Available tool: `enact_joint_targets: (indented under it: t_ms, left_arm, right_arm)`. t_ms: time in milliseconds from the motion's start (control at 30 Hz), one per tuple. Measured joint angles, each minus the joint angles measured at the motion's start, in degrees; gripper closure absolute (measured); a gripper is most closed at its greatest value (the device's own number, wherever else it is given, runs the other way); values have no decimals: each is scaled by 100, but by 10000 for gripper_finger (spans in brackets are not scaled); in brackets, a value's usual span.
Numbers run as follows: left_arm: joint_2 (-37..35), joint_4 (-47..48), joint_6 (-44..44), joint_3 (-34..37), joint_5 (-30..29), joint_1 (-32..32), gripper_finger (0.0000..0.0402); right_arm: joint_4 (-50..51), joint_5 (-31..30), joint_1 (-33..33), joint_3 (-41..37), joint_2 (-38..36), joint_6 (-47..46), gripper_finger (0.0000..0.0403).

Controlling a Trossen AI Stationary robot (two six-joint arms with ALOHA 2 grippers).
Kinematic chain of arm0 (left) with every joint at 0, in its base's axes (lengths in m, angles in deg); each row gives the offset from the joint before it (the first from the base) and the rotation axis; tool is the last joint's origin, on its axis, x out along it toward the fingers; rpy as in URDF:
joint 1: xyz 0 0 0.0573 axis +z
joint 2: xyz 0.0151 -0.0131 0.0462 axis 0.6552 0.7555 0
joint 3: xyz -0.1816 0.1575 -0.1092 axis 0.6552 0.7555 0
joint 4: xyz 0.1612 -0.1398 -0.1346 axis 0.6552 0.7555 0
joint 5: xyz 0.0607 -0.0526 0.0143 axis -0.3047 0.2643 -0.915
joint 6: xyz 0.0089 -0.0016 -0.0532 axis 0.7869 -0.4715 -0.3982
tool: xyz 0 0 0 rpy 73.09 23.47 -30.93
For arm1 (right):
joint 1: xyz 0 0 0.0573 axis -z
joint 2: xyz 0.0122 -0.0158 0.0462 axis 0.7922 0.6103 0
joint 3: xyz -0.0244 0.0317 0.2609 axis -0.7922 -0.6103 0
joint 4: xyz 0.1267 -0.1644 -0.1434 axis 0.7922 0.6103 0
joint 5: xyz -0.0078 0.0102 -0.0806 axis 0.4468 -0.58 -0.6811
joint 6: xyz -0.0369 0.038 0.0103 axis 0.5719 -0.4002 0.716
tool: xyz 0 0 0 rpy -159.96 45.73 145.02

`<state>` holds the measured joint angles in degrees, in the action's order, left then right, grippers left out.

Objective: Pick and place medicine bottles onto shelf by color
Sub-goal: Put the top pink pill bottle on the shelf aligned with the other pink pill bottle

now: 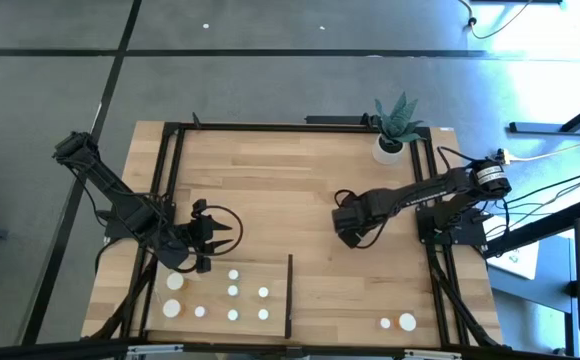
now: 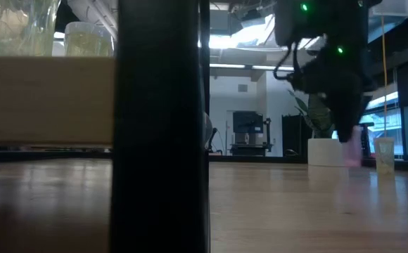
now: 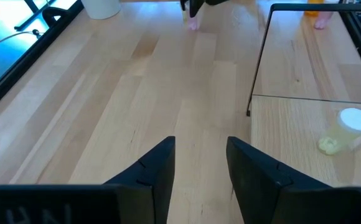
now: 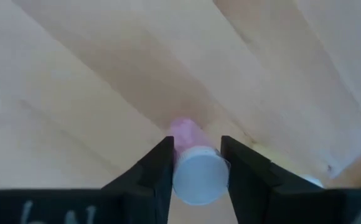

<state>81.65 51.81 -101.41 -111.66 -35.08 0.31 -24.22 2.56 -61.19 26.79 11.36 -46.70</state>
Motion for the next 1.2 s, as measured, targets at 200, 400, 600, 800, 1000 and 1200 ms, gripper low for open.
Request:
enact_joint_targets:
  t_ms: [200,400,600,800,1000,1200]
  left_arm:
    - [0,2,0,0,0,-2,265]
    - [0,44,0,0,0,-2,266]
    - [0,42,0,0,-2,-2,266]
    - [0,42,-9,0,0,-2,264]
    - [0,44,-15,0,0,-2,266]
    - [0,42,-15,0,-187,-1,266]
  right_arm:
    - [137,-353,0,770,0,296,277]
    - [199,-610,118,1801,32,995,277]
    - [230,-707,347,2942,605,1976,277]
    - [273,-497,565,4284,1607,2987,277]
    - [456,-259,707,5528,2548,3785,277]
    - [490,126,758,6103,3188,4354,277]
